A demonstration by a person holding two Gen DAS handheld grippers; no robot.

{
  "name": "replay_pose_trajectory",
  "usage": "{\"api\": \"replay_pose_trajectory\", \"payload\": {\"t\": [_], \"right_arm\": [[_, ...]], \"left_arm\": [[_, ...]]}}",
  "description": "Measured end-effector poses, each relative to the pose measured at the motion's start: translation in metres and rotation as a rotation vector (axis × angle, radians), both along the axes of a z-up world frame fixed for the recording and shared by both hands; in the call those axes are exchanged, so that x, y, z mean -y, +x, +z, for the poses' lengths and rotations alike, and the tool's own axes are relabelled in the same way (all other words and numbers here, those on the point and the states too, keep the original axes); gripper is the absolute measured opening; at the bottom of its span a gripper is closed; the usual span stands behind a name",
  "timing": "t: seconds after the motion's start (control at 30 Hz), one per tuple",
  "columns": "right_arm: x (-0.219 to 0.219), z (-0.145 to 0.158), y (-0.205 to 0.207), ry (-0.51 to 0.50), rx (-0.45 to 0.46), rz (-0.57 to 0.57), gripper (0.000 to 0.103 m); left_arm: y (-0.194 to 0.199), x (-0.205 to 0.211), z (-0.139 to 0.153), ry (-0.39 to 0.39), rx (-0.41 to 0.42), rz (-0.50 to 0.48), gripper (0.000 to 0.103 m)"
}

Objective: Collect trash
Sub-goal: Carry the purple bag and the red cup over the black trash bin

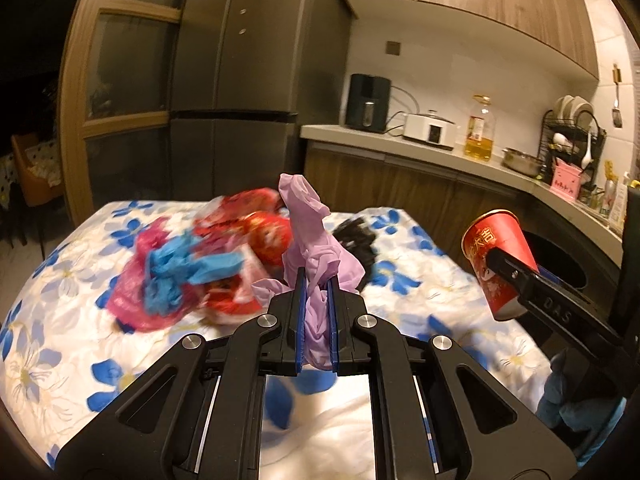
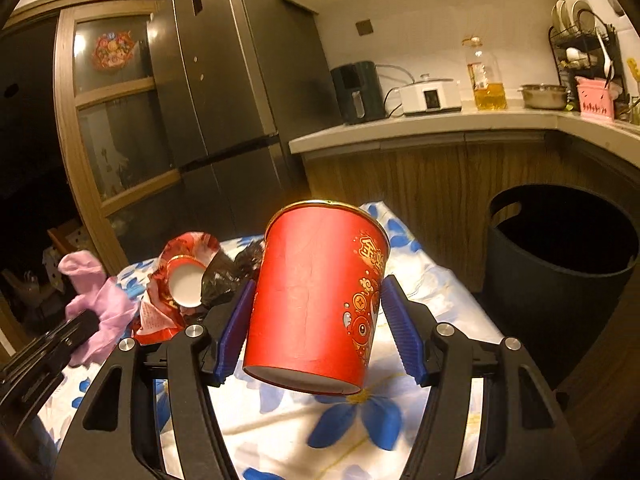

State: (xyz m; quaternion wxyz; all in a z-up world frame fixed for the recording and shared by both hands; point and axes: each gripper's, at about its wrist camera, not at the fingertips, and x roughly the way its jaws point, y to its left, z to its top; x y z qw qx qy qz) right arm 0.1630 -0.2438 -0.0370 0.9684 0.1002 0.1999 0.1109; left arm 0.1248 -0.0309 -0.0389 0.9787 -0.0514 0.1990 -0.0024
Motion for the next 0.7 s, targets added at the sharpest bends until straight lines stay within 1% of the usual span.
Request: {"api": "replay_pose_trajectory", "payload": {"t": [0.23, 0.7], "right_arm": [[0.035, 0.012, -0.012, -0.006, 0.039, -0.069, 0.063], [0.13, 0.032, -0.01, -0.033, 0.114, -0.286, 0.063]], "left_arm": [[0.015, 0.054, 0.013, 0.029, 0.037, -0.103, 0.008], [0.059, 0.166, 0.034, 0.049, 0.115, -0.294, 0.008]]}}
